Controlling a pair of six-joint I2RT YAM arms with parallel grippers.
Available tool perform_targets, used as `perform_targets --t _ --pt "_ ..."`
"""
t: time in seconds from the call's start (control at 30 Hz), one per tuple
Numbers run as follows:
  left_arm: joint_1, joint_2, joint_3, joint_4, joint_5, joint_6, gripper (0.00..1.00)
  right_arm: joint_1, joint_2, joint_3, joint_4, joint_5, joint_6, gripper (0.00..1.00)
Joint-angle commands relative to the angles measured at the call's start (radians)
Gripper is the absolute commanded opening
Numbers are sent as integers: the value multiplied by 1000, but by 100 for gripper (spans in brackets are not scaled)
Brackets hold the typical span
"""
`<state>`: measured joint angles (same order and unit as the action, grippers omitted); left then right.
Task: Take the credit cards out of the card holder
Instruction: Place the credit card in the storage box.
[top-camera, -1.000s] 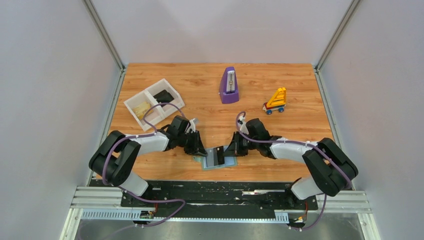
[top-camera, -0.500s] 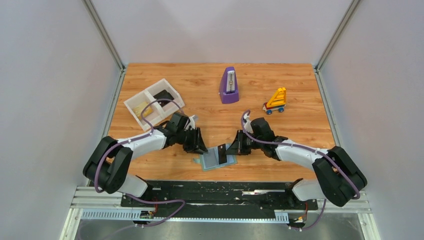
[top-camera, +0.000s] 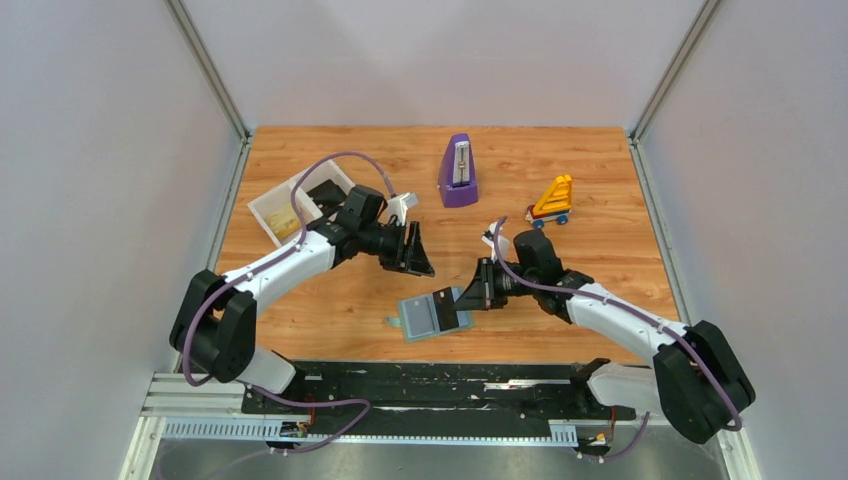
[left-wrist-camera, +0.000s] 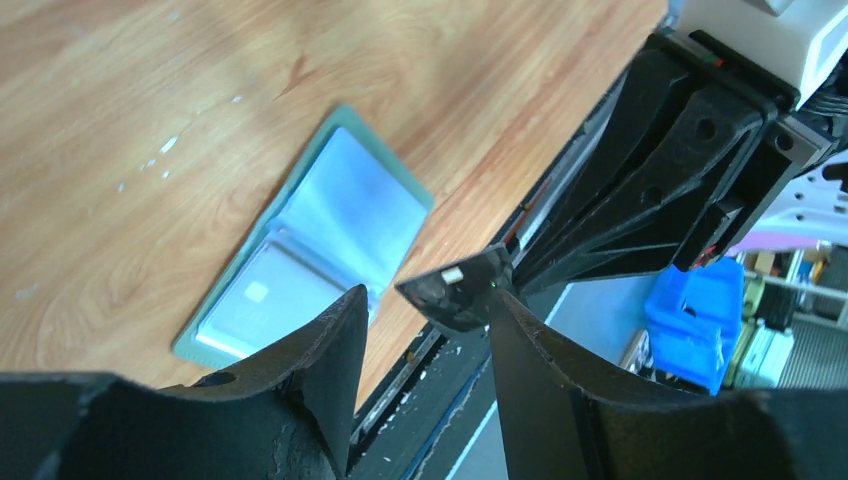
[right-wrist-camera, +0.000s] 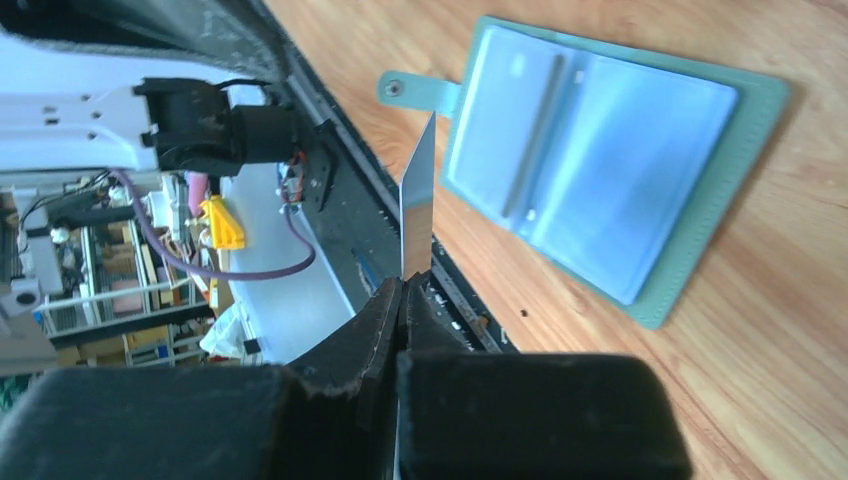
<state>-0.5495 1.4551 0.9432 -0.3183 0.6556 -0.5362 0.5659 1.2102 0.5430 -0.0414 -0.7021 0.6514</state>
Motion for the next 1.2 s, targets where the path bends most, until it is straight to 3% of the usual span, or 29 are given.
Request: perform_targets --t 0.0,0.2,0.4,0.8,0.93,1.0,1.07,1.17 --pt "-5 40 90 -67 134 162 57 -4 -64 53 -15 -109 -46 0" --pt "-5 22 102 -62 253 220 57 -4 -137 69 -41 -180 -47 0" --pt "-16 1 56 59 436 157 57 -4 -179 64 -43 -207 -35 0" --pt "-61 22 38 -9 455 211 57 -4 -164 88 -37 -215 -40 0" --pt "-70 35 56 -53 461 242 47 -4 -142 93 -27 -218 -39 0" --pt "-71 32 63 -66 459 248 31 -4 -136 97 -27 -217 -43 0" --pt "-71 34 77 -92 454 262 9 -7 -136 101 -28 -211 -45 0" --pt "-71 29 92 -142 414 278 0 -12 -151 106 -47 -172 -48 3"
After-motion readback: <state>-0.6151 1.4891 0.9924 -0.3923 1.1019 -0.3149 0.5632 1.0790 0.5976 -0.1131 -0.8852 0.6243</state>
